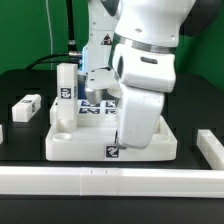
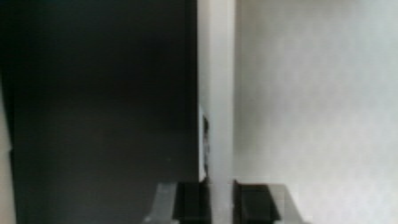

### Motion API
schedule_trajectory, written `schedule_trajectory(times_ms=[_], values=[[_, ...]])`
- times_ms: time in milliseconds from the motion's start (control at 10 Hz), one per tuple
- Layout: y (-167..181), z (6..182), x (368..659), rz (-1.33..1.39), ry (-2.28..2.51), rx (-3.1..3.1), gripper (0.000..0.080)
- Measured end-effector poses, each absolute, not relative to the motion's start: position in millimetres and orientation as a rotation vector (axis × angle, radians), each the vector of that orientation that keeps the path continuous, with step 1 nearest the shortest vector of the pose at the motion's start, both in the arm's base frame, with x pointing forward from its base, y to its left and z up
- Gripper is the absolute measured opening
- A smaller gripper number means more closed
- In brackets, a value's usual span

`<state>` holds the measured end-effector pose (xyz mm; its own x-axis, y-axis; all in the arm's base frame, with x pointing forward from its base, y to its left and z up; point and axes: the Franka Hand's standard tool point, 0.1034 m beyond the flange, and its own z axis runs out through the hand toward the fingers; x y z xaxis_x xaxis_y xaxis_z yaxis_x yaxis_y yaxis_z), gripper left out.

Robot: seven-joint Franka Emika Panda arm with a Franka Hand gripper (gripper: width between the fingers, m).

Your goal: Assemble desk

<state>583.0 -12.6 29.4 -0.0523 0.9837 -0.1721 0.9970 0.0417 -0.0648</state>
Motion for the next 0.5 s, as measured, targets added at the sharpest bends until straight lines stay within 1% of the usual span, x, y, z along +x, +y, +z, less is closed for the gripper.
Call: schedule_trajectory(times_ms=[300,500], values=[[-14,27.7,582,-0.274,2.206,2.104,0.0061],[-8,32.5,598,-0.276,2.171,2.135,0.0061]])
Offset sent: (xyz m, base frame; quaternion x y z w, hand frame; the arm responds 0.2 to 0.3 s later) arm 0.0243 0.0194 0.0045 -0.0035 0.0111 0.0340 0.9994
